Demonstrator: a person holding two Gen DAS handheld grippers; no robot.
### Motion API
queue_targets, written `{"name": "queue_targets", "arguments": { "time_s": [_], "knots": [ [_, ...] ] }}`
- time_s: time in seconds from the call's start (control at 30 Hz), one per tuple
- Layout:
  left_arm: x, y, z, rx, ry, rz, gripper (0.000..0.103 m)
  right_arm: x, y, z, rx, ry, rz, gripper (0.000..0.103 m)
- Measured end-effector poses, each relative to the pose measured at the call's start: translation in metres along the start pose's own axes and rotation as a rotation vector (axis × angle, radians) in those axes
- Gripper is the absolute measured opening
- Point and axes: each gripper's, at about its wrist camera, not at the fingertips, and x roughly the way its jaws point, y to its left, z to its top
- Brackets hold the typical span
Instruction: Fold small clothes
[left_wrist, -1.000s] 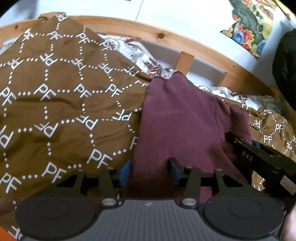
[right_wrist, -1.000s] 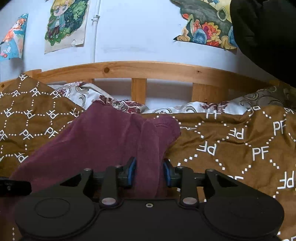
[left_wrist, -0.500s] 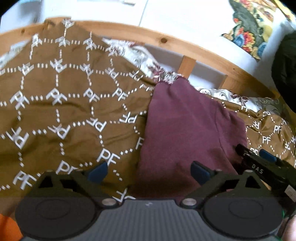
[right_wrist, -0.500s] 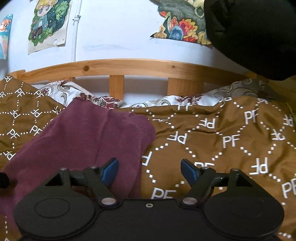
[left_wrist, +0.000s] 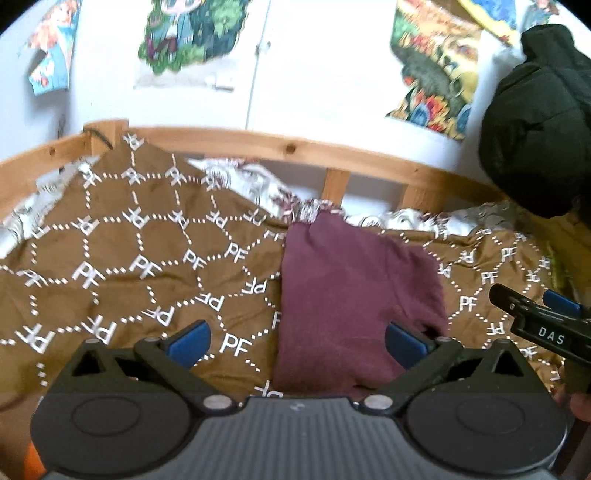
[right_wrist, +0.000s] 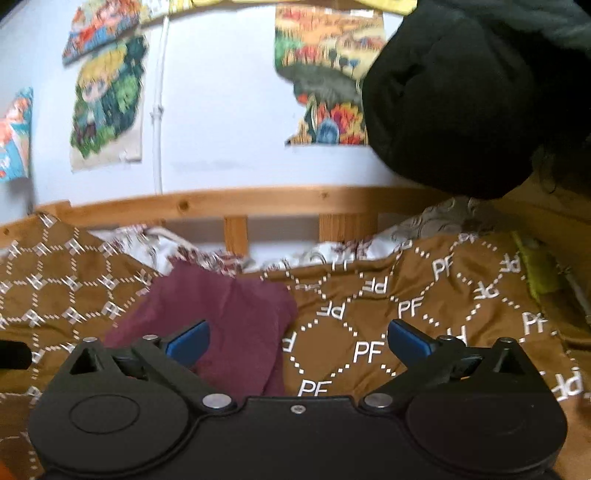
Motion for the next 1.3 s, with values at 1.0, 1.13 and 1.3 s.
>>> {"name": "queue_targets", "arguments": {
  "time_s": [1.0, 1.13, 1.3],
  "knots": [
    [-0.122, 0.009, -0.072, 0.129, 0.032, 0.015, 0.102, -0.196, 0.027, -0.038, -0.014, -0.082, 0.074, 0.102],
    [-0.118, 0.008, -0.074, 0.136, 0.045, 0.028, 0.102, -0.200, 0.036, -0.042, -0.061, -0.076, 0.081, 0.102],
    [-0.117, 0.009, -0.075, 0.137, 0.049, 0.041, 0.102, -0.194, 0.035, -0.042, -0.061, -0.044, 0.071, 0.102]
  ]
}}
